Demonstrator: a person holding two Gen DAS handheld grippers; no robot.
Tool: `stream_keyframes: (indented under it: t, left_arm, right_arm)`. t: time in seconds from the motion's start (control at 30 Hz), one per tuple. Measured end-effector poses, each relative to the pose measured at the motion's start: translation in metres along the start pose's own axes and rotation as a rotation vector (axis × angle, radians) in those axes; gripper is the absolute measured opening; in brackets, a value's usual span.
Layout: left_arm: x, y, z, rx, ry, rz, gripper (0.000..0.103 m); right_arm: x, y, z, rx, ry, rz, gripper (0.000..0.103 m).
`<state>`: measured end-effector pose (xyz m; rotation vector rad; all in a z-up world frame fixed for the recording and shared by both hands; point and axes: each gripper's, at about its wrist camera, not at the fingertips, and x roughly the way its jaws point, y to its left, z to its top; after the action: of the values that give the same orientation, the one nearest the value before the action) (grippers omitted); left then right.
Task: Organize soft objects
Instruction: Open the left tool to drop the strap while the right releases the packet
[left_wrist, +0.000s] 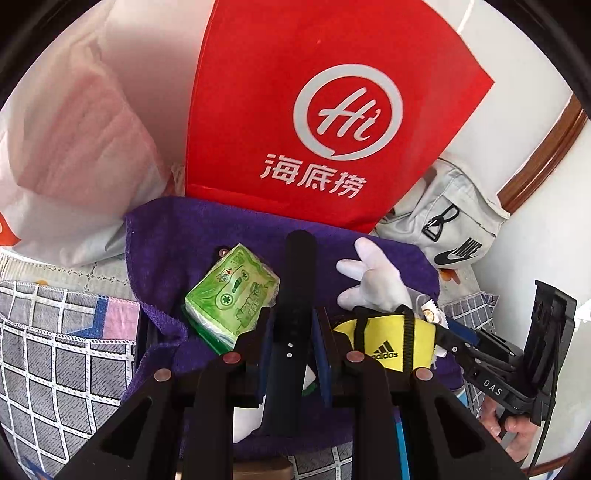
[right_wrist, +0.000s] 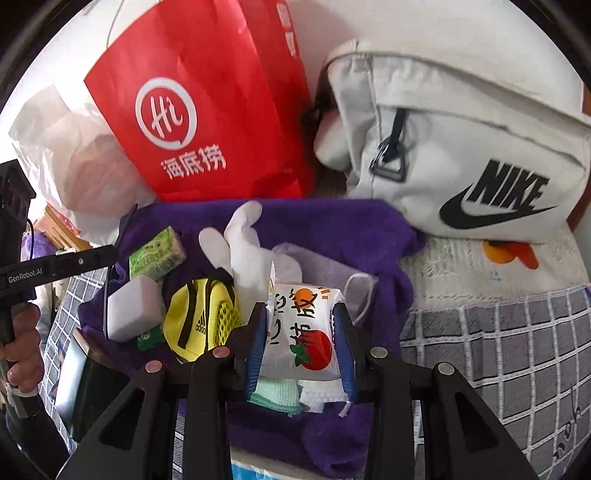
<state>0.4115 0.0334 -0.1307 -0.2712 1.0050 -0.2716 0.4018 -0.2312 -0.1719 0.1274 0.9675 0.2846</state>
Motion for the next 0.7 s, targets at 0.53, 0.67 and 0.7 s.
stream_keyframes:
  t: [0.53, 0.67, 0.7]
  left_arm:
    - [0.015, 0.007, -0.003, -0.044, 0.038, -0.020, 0.021]
    - [0.014, 0.009, -0.003, -0.053, 0.040, -0.021, 0.021]
    - [0.014, 0.009, -0.003, -0.054, 0.040, -0.022, 0.021]
  right_arm:
    - [0.011, -0.007, -0.003, 0.032, 0.049, -0.013, 0.045]
    - [0.008, -0.001, -0.002, 0.010, 0.031, -0.011, 0.052]
    - [0.006, 0.001, -0.002, 0.000, 0.025, -0.013, 0.053]
